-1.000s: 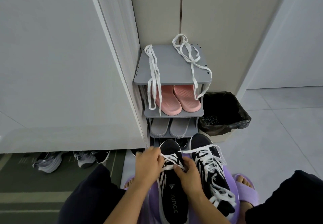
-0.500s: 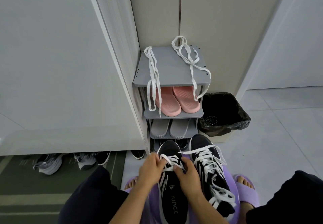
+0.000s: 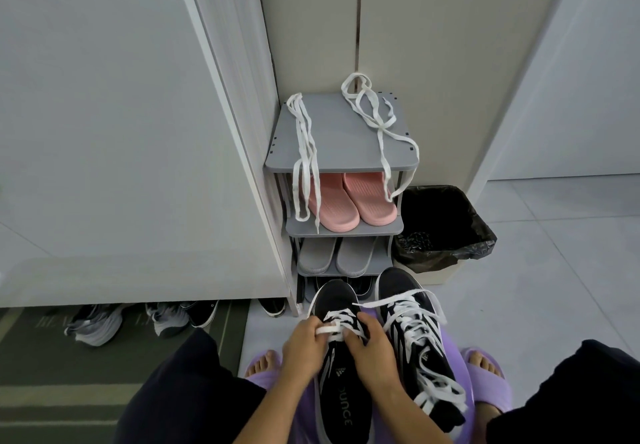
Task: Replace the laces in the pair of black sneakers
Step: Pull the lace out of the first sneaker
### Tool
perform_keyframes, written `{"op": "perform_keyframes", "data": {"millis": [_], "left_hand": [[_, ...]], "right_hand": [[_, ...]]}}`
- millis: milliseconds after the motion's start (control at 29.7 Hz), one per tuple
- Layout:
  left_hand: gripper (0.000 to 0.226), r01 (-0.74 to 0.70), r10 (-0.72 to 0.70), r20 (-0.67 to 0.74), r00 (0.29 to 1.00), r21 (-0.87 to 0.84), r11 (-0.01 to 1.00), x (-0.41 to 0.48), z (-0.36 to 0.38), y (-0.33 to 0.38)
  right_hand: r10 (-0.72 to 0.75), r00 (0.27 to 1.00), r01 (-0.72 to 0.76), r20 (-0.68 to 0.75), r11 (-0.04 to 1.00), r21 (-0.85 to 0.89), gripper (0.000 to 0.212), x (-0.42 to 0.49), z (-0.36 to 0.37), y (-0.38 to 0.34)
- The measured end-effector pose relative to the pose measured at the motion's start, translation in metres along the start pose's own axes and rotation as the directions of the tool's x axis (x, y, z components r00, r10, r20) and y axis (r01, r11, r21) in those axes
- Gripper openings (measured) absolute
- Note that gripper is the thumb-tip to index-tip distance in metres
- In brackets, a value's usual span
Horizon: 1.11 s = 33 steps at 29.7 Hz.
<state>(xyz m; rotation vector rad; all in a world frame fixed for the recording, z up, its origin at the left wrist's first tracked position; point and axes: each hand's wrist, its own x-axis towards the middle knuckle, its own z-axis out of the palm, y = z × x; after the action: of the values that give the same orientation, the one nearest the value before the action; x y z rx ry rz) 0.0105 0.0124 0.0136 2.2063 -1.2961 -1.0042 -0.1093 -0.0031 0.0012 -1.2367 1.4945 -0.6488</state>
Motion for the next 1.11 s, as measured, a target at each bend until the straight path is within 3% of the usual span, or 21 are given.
{"op": "perform_keyframes", "data": {"millis": [169,236,303,371,506,573,708,809,877,978,1045,1113], "left_hand": [[0.02,-0.087,0.0,-0.257,0.966,-0.327,0.941,0.005,-0.033,0.026],[0.022,-0.095,0.014,-0.246,0.969,-0.319,0.943,0.004,-0.035,0.029],[0.03,0.017,-0.064,-0.134,0.989,-0.327,0.945,0.002,-0.023,0.022],[0.035,0.072,-0.084,-0.053,0.995,-0.185,0.98,0.0,-0.009,0.009],[0.026,-0.047,0.053,-0.064,0.997,0.097,0.994,-0.002,0.001,-0.001],[0.028,-0.06,0.064,-0.125,0.99,0.035,0.998,0.0,-0.008,0.004],[0.026,-0.037,-0.057,-0.331,0.942,-0.272,0.962,0.012,-0.047,0.015],[0.026,-0.029,-0.041,-0.211,0.977,-0.319,0.947,0.004,-0.042,0.024],[0.029,-0.008,-0.017,-0.078,0.997,-0.31,0.951,-0.003,-0.022,0.025],[0.015,-0.028,0.023,-0.03,0.999,-0.152,0.988,0.001,0.004,0.013],[0.022,-0.031,0.031,-0.08,0.996,-0.007,0.999,0.005,0.0,0.012],[0.024,-0.028,0.016,-0.237,0.971,-0.046,0.999,0.011,-0.024,0.018]], "right_hand": [[0.0,1.0,0.0,0.031,1.0,-0.018,0.047,-0.003,0.001,-0.002],[-0.032,0.999,0.033,0.035,0.999,-0.029,0.042,-0.004,0.002,-0.003],[-0.059,0.998,0.06,0.031,0.997,-0.037,0.036,-0.004,0.001,-0.004],[-0.076,0.997,0.077,0.031,0.996,-0.05,0.033,-0.002,0.0,-0.004],[-0.055,0.998,0.057,0.035,0.997,-0.051,0.03,-0.002,0.0,-0.003],[-0.05,0.998,0.052,0.03,0.998,-0.048,0.03,-0.001,-0.002,-0.001],[0.002,1.0,-0.002,0.025,1.0,-0.01,0.032,0.003,-0.011,0.003],[-0.002,0.999,0.002,0.036,1.0,-0.012,0.03,0.003,-0.01,0.005],[-0.024,0.999,0.025,0.03,0.999,-0.021,0.03,0.004,-0.008,0.006],[-0.026,0.999,0.027,0.031,0.999,-0.032,0.031,0.004,-0.009,0.006],[-0.021,0.999,0.023,0.033,0.999,-0.046,0.033,0.004,-0.011,0.006],[-0.015,0.999,0.017,0.037,0.999,-0.048,0.035,0.003,-0.012,0.004]]}}
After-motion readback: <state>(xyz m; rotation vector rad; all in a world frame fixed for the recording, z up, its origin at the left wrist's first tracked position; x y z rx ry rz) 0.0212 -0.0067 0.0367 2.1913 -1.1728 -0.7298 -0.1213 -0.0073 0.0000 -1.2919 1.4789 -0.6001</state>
